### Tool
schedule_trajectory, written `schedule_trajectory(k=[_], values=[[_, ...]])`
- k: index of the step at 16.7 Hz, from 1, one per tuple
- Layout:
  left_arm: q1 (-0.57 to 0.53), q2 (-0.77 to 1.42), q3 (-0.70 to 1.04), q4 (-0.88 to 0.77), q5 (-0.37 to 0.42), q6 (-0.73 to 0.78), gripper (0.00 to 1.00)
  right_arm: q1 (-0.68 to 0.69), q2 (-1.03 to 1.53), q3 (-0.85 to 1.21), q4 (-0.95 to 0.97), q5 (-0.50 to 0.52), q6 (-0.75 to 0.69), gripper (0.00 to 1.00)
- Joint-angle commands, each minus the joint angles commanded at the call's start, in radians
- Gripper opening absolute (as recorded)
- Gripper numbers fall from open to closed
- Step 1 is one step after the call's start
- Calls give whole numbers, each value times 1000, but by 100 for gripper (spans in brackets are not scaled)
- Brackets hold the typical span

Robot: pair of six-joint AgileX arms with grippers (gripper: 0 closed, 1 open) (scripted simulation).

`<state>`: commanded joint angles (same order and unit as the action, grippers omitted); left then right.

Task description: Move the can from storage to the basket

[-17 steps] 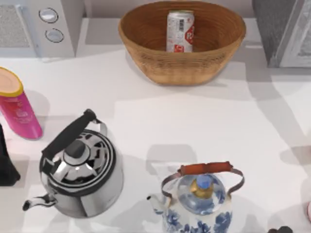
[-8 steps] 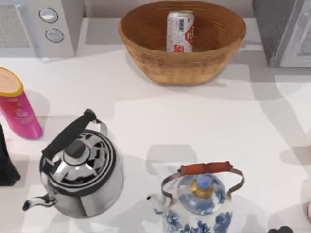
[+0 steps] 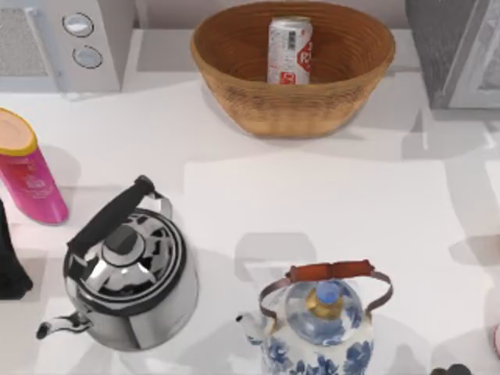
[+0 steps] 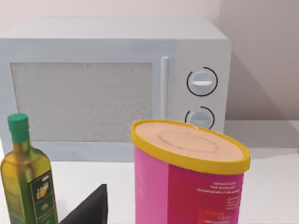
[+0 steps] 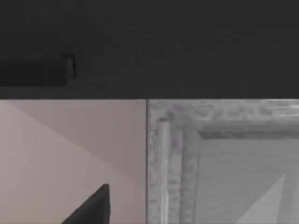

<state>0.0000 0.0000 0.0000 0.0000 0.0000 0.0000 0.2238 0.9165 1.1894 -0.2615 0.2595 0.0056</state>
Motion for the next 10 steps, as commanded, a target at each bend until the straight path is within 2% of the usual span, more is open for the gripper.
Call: schedule_trajectory(k=[6, 10], values=[[0, 0, 0, 0, 0, 0, 100, -112, -462, -667, 128, -127, -3, 100], [0, 0, 0, 0, 0, 0, 100, -178, -737, -1002, 207, -205, -4, 100]])
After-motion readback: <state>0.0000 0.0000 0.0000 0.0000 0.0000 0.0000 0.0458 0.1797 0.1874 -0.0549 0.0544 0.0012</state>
